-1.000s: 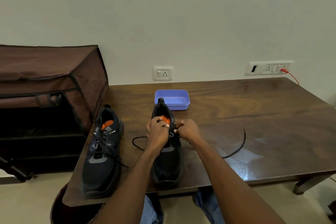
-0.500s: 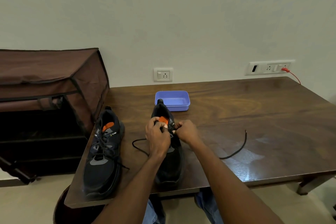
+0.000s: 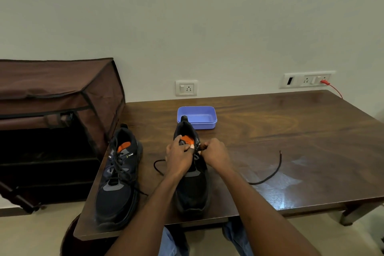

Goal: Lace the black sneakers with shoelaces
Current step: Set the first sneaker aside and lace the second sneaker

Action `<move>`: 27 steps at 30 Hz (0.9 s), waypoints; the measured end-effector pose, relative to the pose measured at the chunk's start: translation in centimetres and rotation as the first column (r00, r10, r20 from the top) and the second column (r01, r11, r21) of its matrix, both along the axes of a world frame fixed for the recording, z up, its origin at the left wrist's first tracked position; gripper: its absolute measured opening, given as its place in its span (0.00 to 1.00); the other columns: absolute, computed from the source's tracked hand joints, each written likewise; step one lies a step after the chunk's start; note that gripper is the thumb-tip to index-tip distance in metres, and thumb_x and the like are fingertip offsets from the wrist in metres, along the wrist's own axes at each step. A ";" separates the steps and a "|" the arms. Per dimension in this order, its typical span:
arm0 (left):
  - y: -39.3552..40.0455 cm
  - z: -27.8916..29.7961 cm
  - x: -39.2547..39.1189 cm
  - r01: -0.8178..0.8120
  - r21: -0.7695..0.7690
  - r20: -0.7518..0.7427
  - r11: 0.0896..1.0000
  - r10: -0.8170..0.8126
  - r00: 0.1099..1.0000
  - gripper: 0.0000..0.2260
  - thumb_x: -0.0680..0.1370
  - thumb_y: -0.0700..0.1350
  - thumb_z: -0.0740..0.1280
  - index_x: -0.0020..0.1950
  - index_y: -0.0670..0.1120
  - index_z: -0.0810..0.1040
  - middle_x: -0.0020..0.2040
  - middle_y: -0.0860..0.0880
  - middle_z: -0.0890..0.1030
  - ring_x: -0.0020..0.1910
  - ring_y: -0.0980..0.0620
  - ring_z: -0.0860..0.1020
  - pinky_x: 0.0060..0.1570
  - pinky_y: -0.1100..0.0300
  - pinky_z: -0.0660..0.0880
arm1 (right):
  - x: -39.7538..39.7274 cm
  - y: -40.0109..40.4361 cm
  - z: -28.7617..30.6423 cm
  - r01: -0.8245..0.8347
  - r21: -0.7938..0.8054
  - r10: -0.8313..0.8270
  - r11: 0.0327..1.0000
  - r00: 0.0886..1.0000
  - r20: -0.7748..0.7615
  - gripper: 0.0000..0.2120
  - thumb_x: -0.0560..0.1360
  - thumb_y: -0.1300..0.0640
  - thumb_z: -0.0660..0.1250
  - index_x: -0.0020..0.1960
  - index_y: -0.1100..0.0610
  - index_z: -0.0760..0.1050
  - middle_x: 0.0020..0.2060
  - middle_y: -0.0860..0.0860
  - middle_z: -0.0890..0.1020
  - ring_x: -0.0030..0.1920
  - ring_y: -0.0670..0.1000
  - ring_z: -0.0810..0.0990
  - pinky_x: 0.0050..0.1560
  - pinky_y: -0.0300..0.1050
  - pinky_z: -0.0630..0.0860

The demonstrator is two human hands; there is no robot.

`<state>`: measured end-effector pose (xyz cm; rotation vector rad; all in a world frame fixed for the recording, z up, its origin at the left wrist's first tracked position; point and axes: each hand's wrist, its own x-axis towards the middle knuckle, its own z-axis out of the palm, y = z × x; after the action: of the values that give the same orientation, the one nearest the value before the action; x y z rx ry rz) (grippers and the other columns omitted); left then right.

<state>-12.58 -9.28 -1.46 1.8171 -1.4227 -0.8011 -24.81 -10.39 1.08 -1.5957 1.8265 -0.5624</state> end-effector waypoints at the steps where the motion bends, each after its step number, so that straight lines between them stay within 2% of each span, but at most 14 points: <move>1: 0.0 0.1 0.6 0.045 -0.032 0.081 0.998 -0.042 0.996 0.20 0.82 0.47 0.63 0.75 0.48 0.70 0.75 0.47 0.67 0.73 0.46 0.63 0.71 0.47 0.64 | -0.1 -0.1 0.3 0.017 -0.019 -0.016 1.000 1.000 0.022 0.08 0.77 0.62 0.68 0.39 0.55 0.79 0.40 0.52 0.82 0.42 0.50 0.80 0.37 0.42 0.72; 3: -0.1 0.2 1.5 0.095 -0.135 0.146 0.986 -0.075 0.986 0.16 0.83 0.44 0.61 0.70 0.47 0.76 0.71 0.48 0.73 0.69 0.48 0.69 0.67 0.49 0.69 | -0.5 -0.4 0.6 0.039 -0.054 -0.032 0.998 0.990 0.134 0.10 0.76 0.63 0.69 0.37 0.53 0.80 0.39 0.51 0.83 0.42 0.49 0.80 0.38 0.42 0.74; 5: 0.1 0.5 1.9 0.081 -0.195 0.105 0.977 -0.061 0.993 0.14 0.82 0.41 0.63 0.66 0.46 0.79 0.64 0.49 0.79 0.60 0.54 0.75 0.59 0.57 0.72 | -0.3 -0.3 0.6 0.030 -0.061 -0.015 0.998 0.974 0.224 0.07 0.75 0.63 0.70 0.40 0.54 0.82 0.40 0.51 0.84 0.43 0.48 0.82 0.42 0.43 0.79; 8: 0.2 0.7 2.3 0.044 -0.175 0.048 0.984 -0.036 0.998 0.12 0.80 0.43 0.67 0.63 0.47 0.81 0.58 0.51 0.82 0.53 0.58 0.75 0.52 0.61 0.69 | 0.7 0.0 0.3 -0.006 -0.079 0.019 0.997 0.986 0.166 0.07 0.77 0.63 0.67 0.43 0.55 0.81 0.42 0.51 0.83 0.45 0.49 0.82 0.46 0.44 0.81; 11: 0.2 0.7 2.5 0.045 -0.151 0.012 0.988 -0.044 0.999 0.13 0.78 0.46 0.70 0.62 0.50 0.82 0.57 0.52 0.83 0.57 0.54 0.79 0.54 0.60 0.73 | 0.8 -0.1 0.6 -0.020 -0.061 0.028 0.998 0.989 0.144 0.07 0.78 0.64 0.65 0.43 0.56 0.78 0.42 0.52 0.81 0.45 0.50 0.81 0.47 0.47 0.80; 15: 0.0 1.1 2.6 0.008 -0.125 0.019 0.992 -0.006 1.000 0.16 0.78 0.44 0.71 0.65 0.48 0.81 0.64 0.49 0.81 0.64 0.51 0.77 0.60 0.58 0.71 | -0.9 -0.2 1.3 0.025 -0.044 -0.018 0.999 0.987 0.160 0.06 0.76 0.66 0.63 0.44 0.59 0.76 0.40 0.52 0.80 0.43 0.51 0.78 0.45 0.51 0.77; 17: -0.2 1.1 2.8 0.003 -0.099 -0.013 0.995 -0.004 1.000 0.16 0.77 0.44 0.71 0.65 0.48 0.81 0.65 0.49 0.80 0.64 0.51 0.77 0.63 0.56 0.72 | -2.6 -0.6 1.7 0.144 -0.059 -0.128 0.988 0.969 0.212 0.07 0.77 0.67 0.61 0.43 0.57 0.73 0.40 0.52 0.78 0.44 0.52 0.76 0.47 0.51 0.76; 18: -0.2 1.2 3.0 -0.002 -0.084 -0.038 0.996 -0.001 0.999 0.16 0.77 0.44 0.72 0.65 0.48 0.81 0.66 0.49 0.80 0.64 0.51 0.77 0.64 0.55 0.73 | -3.7 -1.2 1.7 0.262 -0.091 -0.234 0.961 0.942 0.241 0.08 0.77 0.67 0.60 0.43 0.57 0.73 0.40 0.53 0.77 0.44 0.53 0.77 0.48 0.53 0.76; 21: -0.3 1.4 3.3 -0.013 -0.068 -0.092 0.998 0.007 0.996 0.15 0.77 0.43 0.72 0.64 0.48 0.81 0.65 0.48 0.80 0.63 0.51 0.77 0.65 0.52 0.74 | -7.1 -2.6 1.7 0.645 -0.216 -0.582 0.733 0.759 0.294 0.05 0.75 0.66 0.61 0.48 0.61 0.76 0.44 0.57 0.81 0.46 0.60 0.81 0.46 0.56 0.80; 22: -0.2 1.4 3.3 -0.014 -0.069 -0.100 0.998 0.007 0.995 0.15 0.76 0.43 0.72 0.64 0.48 0.81 0.65 0.48 0.80 0.63 0.51 0.77 0.65 0.53 0.74 | -7.6 -2.5 1.6 0.705 -0.246 -0.652 0.665 0.709 0.270 0.06 0.74 0.65 0.63 0.50 0.62 0.76 0.47 0.58 0.81 0.47 0.60 0.81 0.48 0.57 0.81; 23: -0.2 1.5 3.3 -0.014 -0.069 -0.096 0.998 0.007 0.995 0.15 0.76 0.43 0.72 0.64 0.48 0.81 0.65 0.49 0.80 0.63 0.51 0.77 0.64 0.54 0.73 | -7.6 -2.3 1.5 0.715 -0.277 -0.690 0.642 0.696 0.198 0.08 0.74 0.65 0.64 0.53 0.62 0.75 0.50 0.59 0.81 0.50 0.60 0.81 0.51 0.58 0.80; 24: -0.2 1.4 3.3 -0.010 -0.068 -0.089 0.998 0.004 0.996 0.15 0.77 0.43 0.72 0.64 0.48 0.81 0.65 0.49 0.80 0.64 0.51 0.77 0.64 0.54 0.73 | -7.1 -2.0 1.3 0.670 -0.330 -0.695 0.665 0.717 0.056 0.11 0.74 0.64 0.66 0.57 0.62 0.75 0.54 0.60 0.79 0.54 0.60 0.79 0.56 0.57 0.78; 26: -0.1 1.5 3.2 -0.001 -0.065 -0.081 0.998 -0.004 0.997 0.16 0.77 0.43 0.72 0.64 0.48 0.81 0.65 0.49 0.80 0.64 0.51 0.77 0.65 0.53 0.73 | -5.2 -1.2 1.3 0.409 -0.419 -0.535 0.810 0.808 -0.246 0.16 0.76 0.62 0.67 0.64 0.62 0.72 0.60 0.60 0.76 0.61 0.60 0.74 0.61 0.53 0.71; 27: -0.1 1.5 3.2 -0.001 -0.064 -0.088 0.998 -0.005 0.996 0.16 0.77 0.43 0.72 0.64 0.48 0.81 0.65 0.49 0.80 0.64 0.51 0.77 0.65 0.52 0.74 | -4.0 -0.9 1.4 0.221 -0.418 -0.358 0.881 0.888 -0.287 0.17 0.76 0.62 0.66 0.65 0.60 0.73 0.61 0.59 0.76 0.61 0.59 0.74 0.61 0.51 0.70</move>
<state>-9.36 -9.36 0.05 1.7113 -1.3789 -0.8171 -28.79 -11.26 2.43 -1.7642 2.3772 -0.8469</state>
